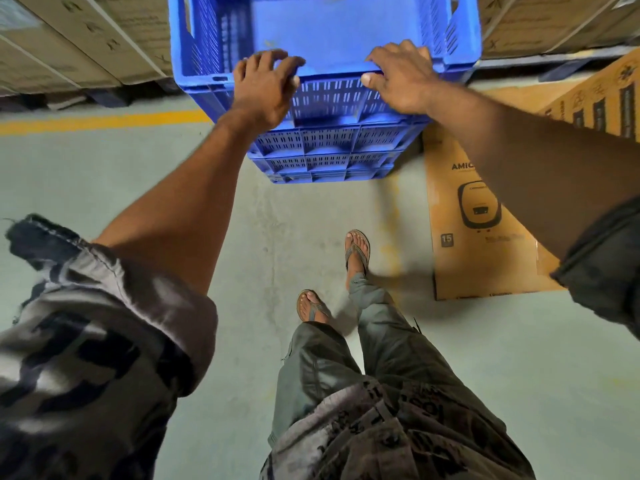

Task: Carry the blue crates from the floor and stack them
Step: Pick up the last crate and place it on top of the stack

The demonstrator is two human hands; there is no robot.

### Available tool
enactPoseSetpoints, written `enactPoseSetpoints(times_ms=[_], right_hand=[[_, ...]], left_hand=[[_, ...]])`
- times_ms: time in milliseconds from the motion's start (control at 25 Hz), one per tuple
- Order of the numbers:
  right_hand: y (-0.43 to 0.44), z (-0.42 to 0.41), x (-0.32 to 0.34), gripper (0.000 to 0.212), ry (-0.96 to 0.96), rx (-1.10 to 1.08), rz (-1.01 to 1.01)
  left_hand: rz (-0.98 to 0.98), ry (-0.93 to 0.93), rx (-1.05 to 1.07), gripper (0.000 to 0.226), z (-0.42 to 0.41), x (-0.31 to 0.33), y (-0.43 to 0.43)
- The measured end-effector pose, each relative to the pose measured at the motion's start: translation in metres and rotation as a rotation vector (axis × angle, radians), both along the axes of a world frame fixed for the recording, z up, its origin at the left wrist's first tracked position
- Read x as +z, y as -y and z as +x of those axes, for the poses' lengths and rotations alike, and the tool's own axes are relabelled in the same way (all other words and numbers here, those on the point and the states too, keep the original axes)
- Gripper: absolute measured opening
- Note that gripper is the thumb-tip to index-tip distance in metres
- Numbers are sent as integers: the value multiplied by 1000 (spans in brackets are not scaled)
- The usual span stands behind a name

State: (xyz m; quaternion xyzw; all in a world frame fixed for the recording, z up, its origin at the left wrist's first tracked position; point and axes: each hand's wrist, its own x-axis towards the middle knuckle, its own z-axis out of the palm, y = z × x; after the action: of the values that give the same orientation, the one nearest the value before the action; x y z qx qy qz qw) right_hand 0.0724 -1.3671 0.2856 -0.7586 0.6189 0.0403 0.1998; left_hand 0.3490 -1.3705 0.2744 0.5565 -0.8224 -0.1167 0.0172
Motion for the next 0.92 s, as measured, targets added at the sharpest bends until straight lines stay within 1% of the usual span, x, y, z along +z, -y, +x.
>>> enactPoseSetpoints(times_ms=[40,120,160,200,280,360,400,440,520,600,680,760,800,880,920], right_hand=[[-11,-2,-3,49,22,-34,-84],[-51,-7,-16,58,20,-116,-288],[-74,-9,-26,62,20,-158,-358],[-96,-12,-41,65,38,-205,-394],[-129,-24,-76,65,130,-341,-366],[-151,-41,-118,58,257,-520,-271],[-158,-52,-142,54,305,-620,-211],[-163,-63,-167,51,344,-716,-141],[-161,-87,-220,45,410,-844,-24],[-151,-106,-261,46,441,-869,60],[-132,-119,-290,47,474,-845,76],[-111,-119,-301,46,555,-838,38],[-100,-118,-301,44,612,-842,2],[-79,-119,-291,46,711,-856,-73],[-69,-119,-284,52,736,-866,-85]], left_hand=[[-94,-32,20,42,-7,0,-11],[-303,-121,77,37,-29,-12,-49],[-331,-180,97,35,-44,-24,-71],[-295,-235,108,35,-58,-39,-91],[-80,-363,150,32,-90,-77,-120],[214,-543,302,22,-119,-119,-137],[332,-615,388,19,-132,-142,-140],[404,-674,449,17,-145,-165,-141],[450,-747,521,12,-172,-213,-136],[446,-744,551,11,-197,-250,-126],[440,-759,588,11,-225,-273,-113],[410,-835,661,7,-246,-281,-96],[399,-901,701,8,-254,-280,-86],[416,-1065,793,17,-271,-270,-68],[439,-1148,845,22,-280,-263,-60]])
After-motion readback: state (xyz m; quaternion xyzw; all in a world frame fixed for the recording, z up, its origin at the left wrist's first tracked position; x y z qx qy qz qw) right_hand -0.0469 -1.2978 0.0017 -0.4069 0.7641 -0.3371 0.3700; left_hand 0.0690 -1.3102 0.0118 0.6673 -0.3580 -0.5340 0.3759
